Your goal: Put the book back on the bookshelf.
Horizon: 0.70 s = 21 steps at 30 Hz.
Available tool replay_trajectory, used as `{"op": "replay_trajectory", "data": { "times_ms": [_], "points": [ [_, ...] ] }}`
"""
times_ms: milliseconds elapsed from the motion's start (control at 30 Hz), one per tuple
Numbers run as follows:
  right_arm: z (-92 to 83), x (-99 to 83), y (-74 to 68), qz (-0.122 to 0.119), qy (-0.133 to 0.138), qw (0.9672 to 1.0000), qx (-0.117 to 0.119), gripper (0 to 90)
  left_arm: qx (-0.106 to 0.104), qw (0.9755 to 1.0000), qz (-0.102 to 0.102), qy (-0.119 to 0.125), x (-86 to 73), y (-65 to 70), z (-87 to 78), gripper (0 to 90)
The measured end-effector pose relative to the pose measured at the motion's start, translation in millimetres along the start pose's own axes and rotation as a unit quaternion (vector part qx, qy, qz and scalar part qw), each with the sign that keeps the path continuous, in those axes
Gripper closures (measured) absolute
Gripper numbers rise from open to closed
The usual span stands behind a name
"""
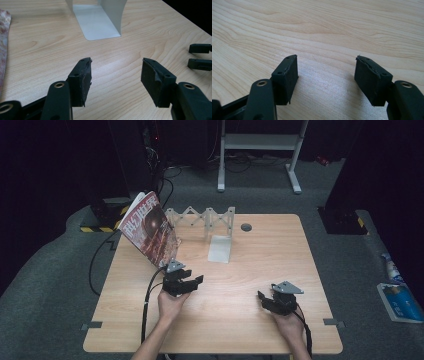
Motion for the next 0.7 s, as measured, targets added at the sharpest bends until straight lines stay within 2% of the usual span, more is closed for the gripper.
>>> {"op": "replay_trajectory", "data": {
  "times_ms": [567, 700],
  "points": [
    [-0.1, -0.1, -0.2, 0.0, 0.0, 1.0, 0.0, 35.4, 0.02, 0.9995, -0.002, -0.026, -22.3, -5.2, 20.4, 42.1],
    [-0.1, -0.1, -0.2, 0.0, 0.0, 1.0, -0.001, 35.4, 0.028, 0.9991, 0.008, -0.032, -25.5, -6.1, 25.2, 42.1]
  ]
}}
Point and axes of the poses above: each handheld gripper's, and its own axes: z roughly forward along the jaws, x roughly out of its top, y roughly to its right, the point moved 10 cm from there along z, roughly forward along the jaws, and after that the axes turned 3 degrees about z, right-handed, at the moved point
